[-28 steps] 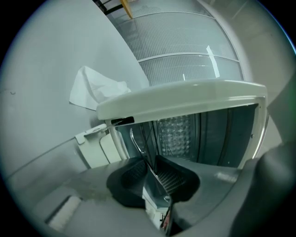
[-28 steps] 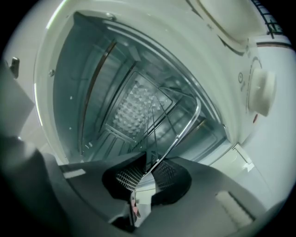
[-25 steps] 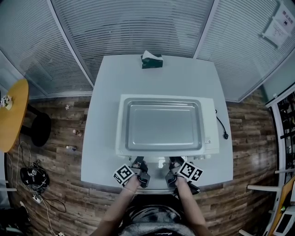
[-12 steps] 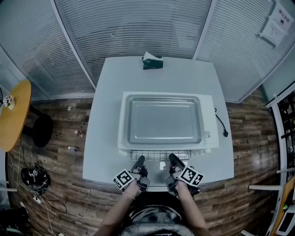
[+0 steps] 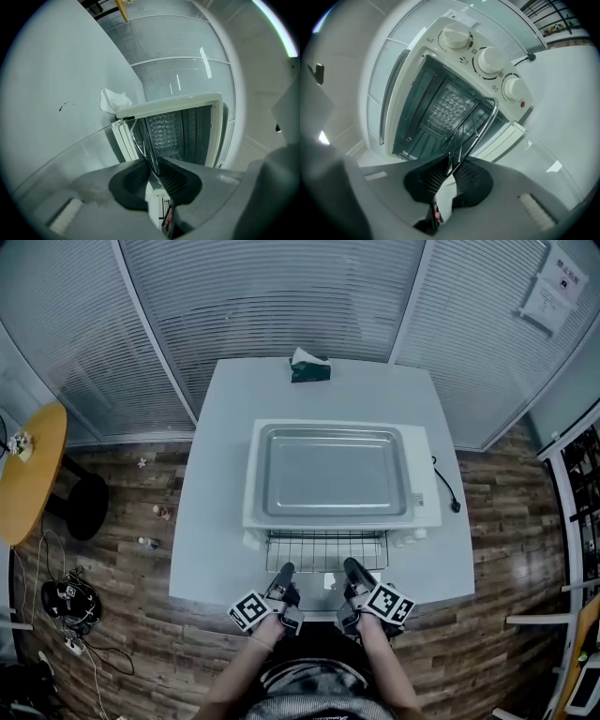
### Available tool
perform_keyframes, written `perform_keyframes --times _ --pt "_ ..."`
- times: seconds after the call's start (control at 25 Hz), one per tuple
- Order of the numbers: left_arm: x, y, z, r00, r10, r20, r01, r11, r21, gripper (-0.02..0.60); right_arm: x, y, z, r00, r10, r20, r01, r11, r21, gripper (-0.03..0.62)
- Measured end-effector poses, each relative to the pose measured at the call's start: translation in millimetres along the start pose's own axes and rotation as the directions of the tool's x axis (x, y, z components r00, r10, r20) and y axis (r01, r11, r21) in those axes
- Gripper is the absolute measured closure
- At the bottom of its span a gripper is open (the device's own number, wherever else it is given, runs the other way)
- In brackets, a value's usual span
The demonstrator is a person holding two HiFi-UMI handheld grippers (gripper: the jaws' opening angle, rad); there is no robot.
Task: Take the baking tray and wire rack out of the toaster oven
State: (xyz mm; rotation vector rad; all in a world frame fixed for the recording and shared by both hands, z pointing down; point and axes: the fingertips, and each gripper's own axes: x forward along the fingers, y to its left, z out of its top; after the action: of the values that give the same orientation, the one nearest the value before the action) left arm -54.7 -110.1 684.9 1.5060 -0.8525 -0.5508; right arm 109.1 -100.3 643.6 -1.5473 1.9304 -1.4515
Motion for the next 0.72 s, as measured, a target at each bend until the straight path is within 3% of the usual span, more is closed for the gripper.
perform_keyframes --times 0.2,0.72 --pt "-14.2 -11.6 -7.7 0.999 -0.048 -0.015 0.048 0.998 0.027 0.529 -16.1 4.3 -7.7 1.0 0.006 0.009 -0.006 1.0 -0.006 0.566" --pt "-58.8 -31.3 -31.1 0.994 -0.083 -0.072 0.086 0.995 0.05 0.535 -60.3 21.7 -24.4 0.998 0.038 0.058 -0.038 0.999 -0.012 0.56"
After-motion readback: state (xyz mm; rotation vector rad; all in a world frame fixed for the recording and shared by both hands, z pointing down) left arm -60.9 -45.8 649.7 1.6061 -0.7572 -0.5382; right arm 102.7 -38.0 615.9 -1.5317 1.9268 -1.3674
